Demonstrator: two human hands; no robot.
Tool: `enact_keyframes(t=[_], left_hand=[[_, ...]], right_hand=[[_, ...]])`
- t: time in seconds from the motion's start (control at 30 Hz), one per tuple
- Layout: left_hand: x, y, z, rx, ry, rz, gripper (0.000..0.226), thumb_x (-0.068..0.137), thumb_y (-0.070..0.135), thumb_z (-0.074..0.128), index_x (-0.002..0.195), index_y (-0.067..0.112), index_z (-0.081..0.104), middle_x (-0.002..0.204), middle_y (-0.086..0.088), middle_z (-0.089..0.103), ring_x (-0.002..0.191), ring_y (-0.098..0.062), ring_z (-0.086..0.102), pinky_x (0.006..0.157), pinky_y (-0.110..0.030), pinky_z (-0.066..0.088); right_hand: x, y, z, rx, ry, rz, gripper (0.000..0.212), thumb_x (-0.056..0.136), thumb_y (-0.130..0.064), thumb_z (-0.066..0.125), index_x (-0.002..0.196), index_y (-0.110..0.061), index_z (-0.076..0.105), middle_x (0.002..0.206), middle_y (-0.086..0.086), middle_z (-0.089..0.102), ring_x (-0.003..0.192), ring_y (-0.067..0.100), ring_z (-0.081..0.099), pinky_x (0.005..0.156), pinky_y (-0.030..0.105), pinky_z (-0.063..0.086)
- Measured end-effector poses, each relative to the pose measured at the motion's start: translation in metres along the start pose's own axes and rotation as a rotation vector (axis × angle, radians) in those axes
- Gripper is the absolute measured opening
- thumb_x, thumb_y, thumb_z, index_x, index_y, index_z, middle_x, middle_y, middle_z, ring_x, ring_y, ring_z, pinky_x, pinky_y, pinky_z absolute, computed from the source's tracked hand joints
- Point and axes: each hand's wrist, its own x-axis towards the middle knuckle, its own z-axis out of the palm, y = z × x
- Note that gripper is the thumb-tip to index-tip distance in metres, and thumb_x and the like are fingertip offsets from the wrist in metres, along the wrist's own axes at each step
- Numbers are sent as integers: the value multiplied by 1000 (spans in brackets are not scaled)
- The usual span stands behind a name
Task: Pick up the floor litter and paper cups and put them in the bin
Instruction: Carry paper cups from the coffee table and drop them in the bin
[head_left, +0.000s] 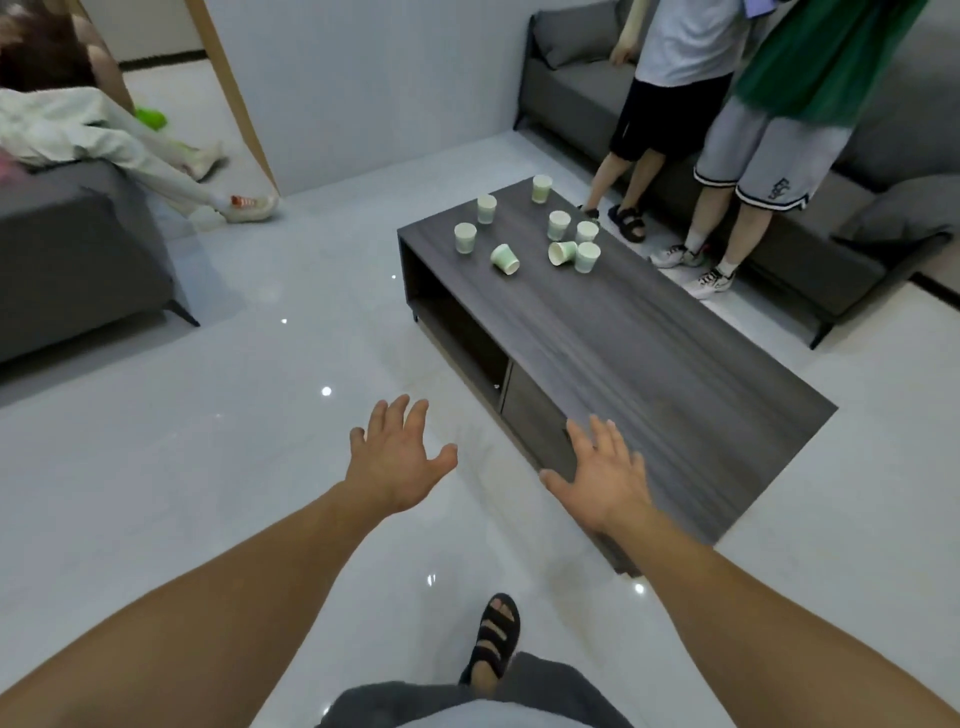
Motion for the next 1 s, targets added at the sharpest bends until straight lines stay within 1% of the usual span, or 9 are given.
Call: enact_keyframes(t=[0.13, 0.23, 0.37, 0.57, 0.73, 0.87, 1.0], left_hand=[[76, 31, -19, -18, -4, 31, 78, 87, 66, 33, 151, 24, 16, 159, -2, 11, 147, -25, 4, 114, -53, 16], [128, 37, -26, -27, 6, 36, 79, 87, 66, 33, 151, 24, 16, 159, -2, 11, 147, -25, 4, 114, -54, 16], [209, 32, -35, -42, -24, 25, 80, 86, 66, 33, 151, 24, 14, 160, -2, 10, 147, -25, 4, 114, -53, 16], [337, 18, -61, -41, -62, 80, 80, 86, 66, 35, 150, 24, 15, 159, -3, 13, 146, -25, 7, 114, -51, 19], [431, 13, -90, -43, -60, 131, 79, 83, 66, 37, 149, 24, 19, 157, -3, 18, 145, -26, 12, 114, -52, 22], [484, 16, -97, -59, -96, 120, 80, 84, 67, 37, 149, 25, 17, 158, -2, 18, 146, -26, 12, 114, -51, 21], [543, 20, -96, -56, -138, 119, 80, 85, 67, 38, 149, 24, 18, 157, -3, 20, 145, -26, 15, 113, -51, 22]], right_hand=[[77, 4, -41, 7, -34, 6, 88, 87, -73, 39, 155, -32, 1, 164, -1, -9, 150, 21, -10, 119, 54, 6], [129, -1, -55, 26, -26, 0, 88, 87, -73, 39, 155, -32, 1, 164, -1, -7, 150, 21, -8, 119, 54, 8], [204, -9, -72, 29, -35, 18, 88, 87, -71, 41, 155, -31, 3, 164, -1, -4, 150, 21, -6, 119, 53, 9], [311, -30, -103, 44, -68, 91, 87, 89, -64, 49, 155, -30, 5, 164, 0, -3, 150, 22, -4, 119, 53, 14], [387, -54, -124, 70, -65, 117, 86, 88, -61, 49, 155, -29, 6, 163, 0, 0, 150, 23, 2, 118, 51, 17], [438, -66, -129, 63, -103, 132, 88, 87, -62, 51, 155, -29, 6, 163, -1, 3, 149, 23, 7, 117, 51, 20], [508, -71, -134, 73, -134, 116, 90, 87, -63, 51, 155, -24, 7, 163, 2, 9, 147, 25, 14, 115, 49, 25]])
